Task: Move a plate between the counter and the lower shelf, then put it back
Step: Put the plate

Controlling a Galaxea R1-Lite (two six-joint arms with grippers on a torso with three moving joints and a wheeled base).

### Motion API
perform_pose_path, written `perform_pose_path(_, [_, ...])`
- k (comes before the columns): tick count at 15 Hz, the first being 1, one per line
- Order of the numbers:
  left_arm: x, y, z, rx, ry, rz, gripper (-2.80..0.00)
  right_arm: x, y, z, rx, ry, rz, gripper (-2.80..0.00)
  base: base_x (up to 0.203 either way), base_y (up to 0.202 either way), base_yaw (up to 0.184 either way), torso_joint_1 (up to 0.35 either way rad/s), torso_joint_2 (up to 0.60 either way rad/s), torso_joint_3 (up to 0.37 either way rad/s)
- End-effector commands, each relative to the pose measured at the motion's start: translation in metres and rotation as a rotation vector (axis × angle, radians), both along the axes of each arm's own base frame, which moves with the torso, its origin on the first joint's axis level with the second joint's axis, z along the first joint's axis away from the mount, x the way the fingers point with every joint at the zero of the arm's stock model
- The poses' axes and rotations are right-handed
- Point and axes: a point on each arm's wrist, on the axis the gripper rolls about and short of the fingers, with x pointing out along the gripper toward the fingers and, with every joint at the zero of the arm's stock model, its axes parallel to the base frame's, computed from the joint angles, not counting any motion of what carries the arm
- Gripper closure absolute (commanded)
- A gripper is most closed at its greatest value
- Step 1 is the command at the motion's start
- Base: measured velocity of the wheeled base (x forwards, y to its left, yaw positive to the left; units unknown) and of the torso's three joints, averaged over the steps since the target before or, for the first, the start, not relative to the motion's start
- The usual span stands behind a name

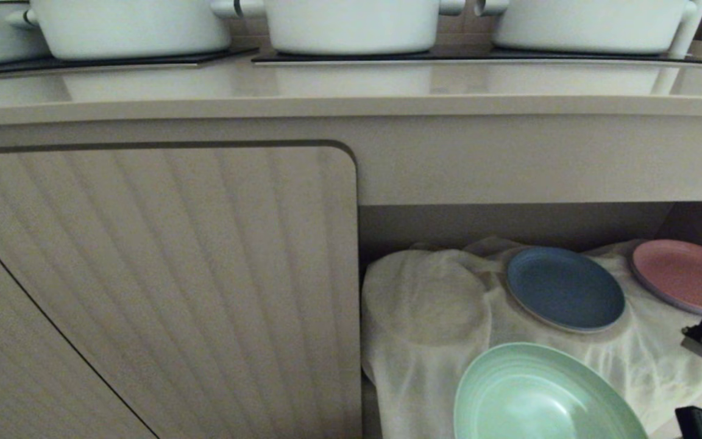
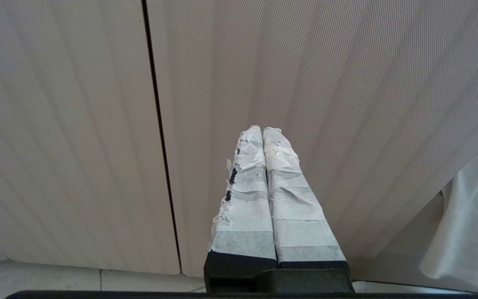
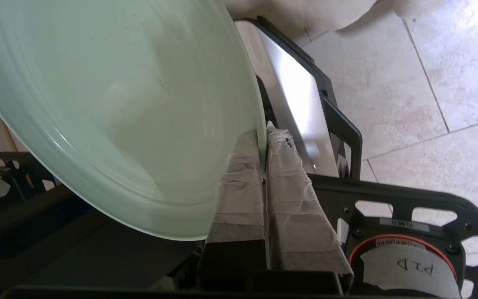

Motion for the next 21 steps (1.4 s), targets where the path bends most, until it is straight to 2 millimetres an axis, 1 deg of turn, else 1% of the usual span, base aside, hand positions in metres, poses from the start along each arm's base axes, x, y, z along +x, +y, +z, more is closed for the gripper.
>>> perform_pose_path(1, [0.0, 0.0, 0.0, -0.001, 0.0, 0.001, 0.0, -0.002, 0.0, 0.0, 0.0, 0.012, -0.001, 0.0, 0.0, 0.0, 0.0, 0.0, 0.0, 0.0])
perform_pose_path(9, [0.0, 0.0, 0.0, -0.002, -0.001, 0.001, 0.0, -0.011, -0.002, 0.001, 0.0, 0.028, 0.0, 0.0, 0.0, 0.0, 0.0, 0.0, 0.0, 0.0])
perform_pose_path(21, [0.0, 0.0, 0.0, -0.002, -0.001, 0.004, 0.0, -0.015, -0.003, 0.003, 0.0, 0.024, 0.001, 0.0, 0.0, 0.0, 0.0, 0.0, 0.0, 0.0])
